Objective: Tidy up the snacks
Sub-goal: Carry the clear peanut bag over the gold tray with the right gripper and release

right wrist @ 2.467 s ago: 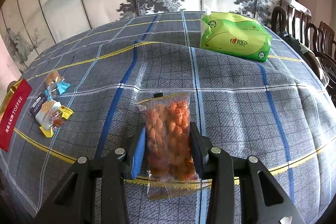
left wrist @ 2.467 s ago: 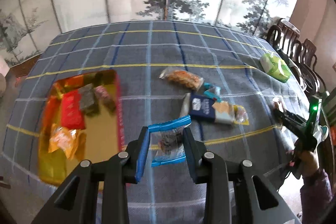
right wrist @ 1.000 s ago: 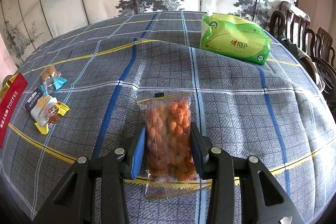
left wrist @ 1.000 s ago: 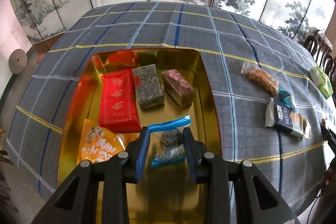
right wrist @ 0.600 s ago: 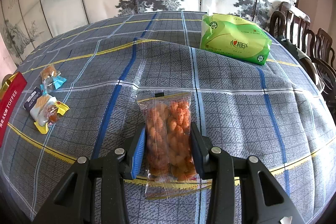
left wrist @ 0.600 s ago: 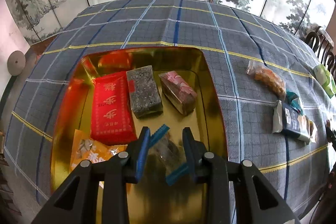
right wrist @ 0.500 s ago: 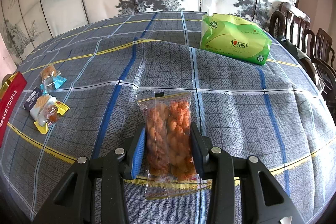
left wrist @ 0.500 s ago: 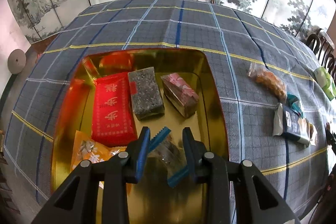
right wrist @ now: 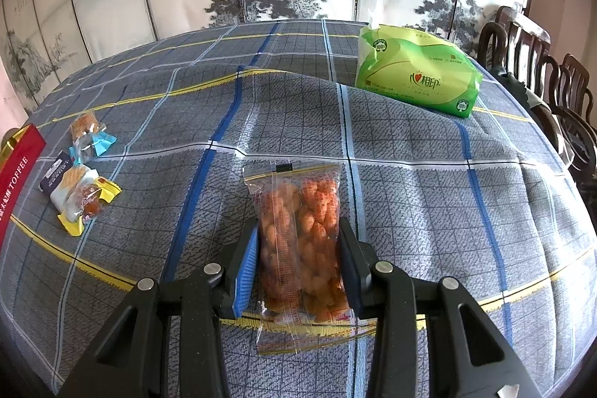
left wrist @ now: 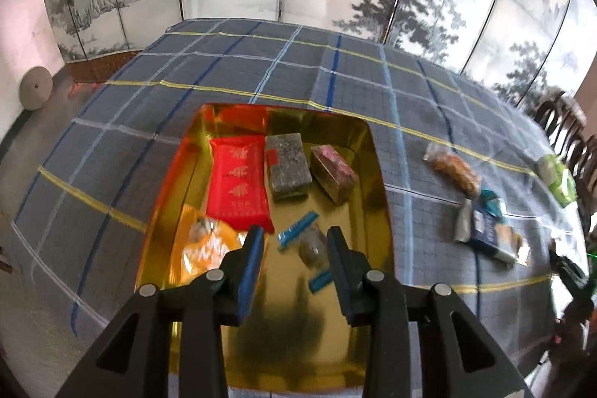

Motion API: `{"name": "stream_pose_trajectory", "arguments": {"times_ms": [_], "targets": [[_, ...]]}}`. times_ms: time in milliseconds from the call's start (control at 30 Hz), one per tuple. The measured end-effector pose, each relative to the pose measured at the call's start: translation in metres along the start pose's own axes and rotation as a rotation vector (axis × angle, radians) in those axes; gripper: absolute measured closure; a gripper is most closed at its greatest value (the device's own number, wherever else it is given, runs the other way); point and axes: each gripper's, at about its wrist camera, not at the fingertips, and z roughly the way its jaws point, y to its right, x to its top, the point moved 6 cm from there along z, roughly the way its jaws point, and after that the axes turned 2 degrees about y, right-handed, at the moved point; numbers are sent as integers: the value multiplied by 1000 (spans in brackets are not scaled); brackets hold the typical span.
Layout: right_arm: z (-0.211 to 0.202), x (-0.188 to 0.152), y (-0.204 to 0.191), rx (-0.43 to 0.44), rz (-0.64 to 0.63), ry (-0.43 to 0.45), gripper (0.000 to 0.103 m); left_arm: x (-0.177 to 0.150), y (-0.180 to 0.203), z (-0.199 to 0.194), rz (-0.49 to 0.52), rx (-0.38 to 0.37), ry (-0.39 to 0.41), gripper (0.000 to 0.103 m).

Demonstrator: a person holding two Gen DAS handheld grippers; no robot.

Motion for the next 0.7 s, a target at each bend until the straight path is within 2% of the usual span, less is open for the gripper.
{"name": "stream_pose_trajectory", "arguments": {"times_ms": [100,133,200,267,333,500,700], "targets": [[0,0,0,-2,3,0,66,-14,-5,-19,-43,-70,27,68],[0,0,0,5,8,-2,67,-16,-7,-24,-47,-58,34,68],[-1,1,2,17,22,-8,67,-24,-9,-39,-1,39,67,62],[-4,0,5,31,40,-9,67,-32,-9,-53,53,122,98,47],[-9,2,6,40,43,1,67,-40,-9,-64,82,182,128,46],[-26,9,0,81,60,29,67,-52,-13,-71,55,164,102,46],[-54,25,-20,178,17,71,67,-57,-20,-80,21,220,131,46]]}}
